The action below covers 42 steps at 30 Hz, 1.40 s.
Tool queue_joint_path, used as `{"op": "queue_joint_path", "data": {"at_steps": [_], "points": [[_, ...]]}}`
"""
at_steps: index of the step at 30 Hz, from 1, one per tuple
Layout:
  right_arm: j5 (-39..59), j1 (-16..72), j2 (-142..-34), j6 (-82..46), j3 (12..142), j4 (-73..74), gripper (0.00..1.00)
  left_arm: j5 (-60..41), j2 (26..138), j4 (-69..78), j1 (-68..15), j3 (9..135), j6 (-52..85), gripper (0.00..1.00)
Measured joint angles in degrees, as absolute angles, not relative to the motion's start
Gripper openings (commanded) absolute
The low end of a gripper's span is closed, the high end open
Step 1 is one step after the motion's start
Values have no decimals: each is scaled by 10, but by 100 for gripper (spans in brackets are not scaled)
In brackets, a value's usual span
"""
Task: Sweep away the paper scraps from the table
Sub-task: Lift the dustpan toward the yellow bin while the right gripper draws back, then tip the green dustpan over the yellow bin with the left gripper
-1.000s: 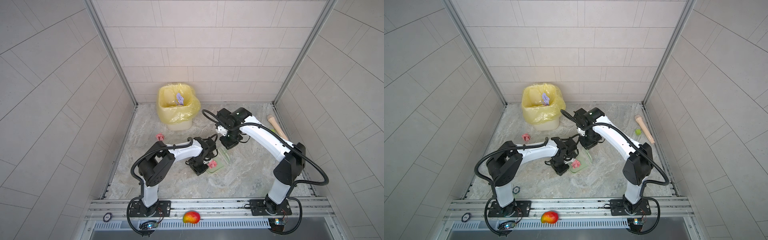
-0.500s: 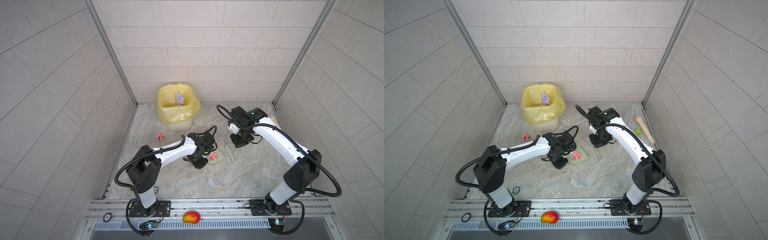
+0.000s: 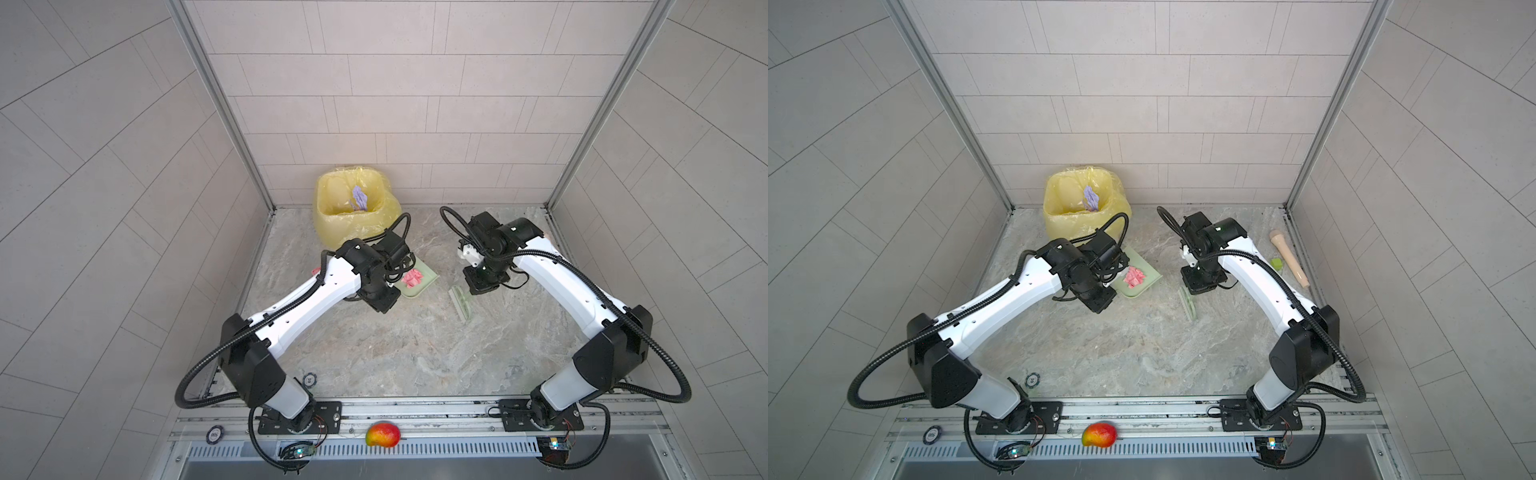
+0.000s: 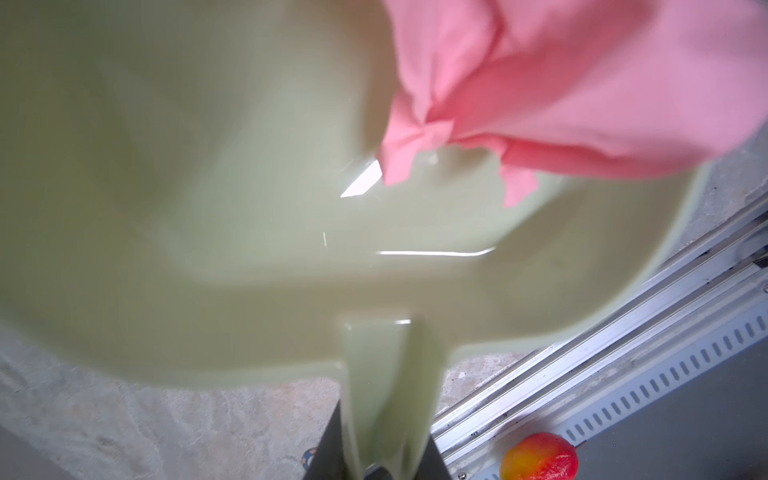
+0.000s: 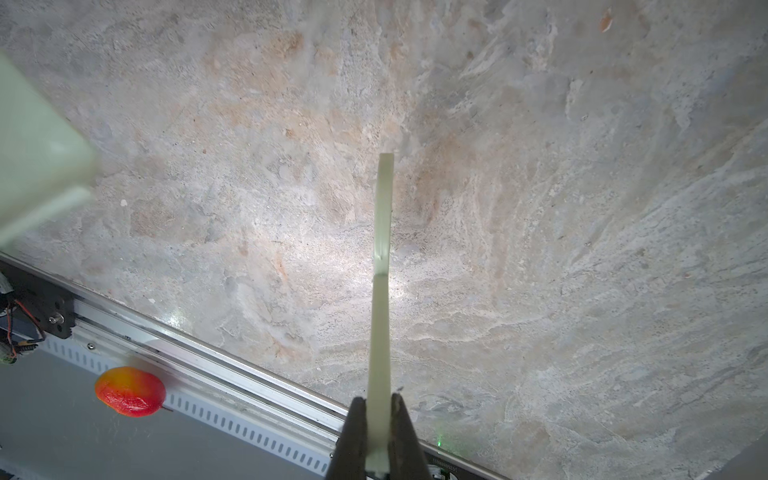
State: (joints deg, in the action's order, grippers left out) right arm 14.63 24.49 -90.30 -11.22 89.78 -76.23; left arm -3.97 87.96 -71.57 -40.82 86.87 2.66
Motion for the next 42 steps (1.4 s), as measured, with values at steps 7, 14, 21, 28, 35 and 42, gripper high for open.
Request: {"op": "queue_joint_path", "data": {"at_steps": [7,14,21,28,35,42], "points": [[157,236,-902,-112,888,-753,0,-1,855,-772,-364,915,30,0],[165,231,-902,-112,887,-748,0,22,832,-794,-286,959,29,0],[168,224,-902,-111,887,-748,0,34,824,-795,-196,990,6,0],[172,217,-902,-106,887,-749,0,29,826,-788,-106,1021,-11,0],[176,208,-902,-98,889,-753,0,27,843,-780,-37,1063,-20,0],[178,198,-900,-90,885,-753,0,30,893,-776,-3,1118,-26,0]]}}
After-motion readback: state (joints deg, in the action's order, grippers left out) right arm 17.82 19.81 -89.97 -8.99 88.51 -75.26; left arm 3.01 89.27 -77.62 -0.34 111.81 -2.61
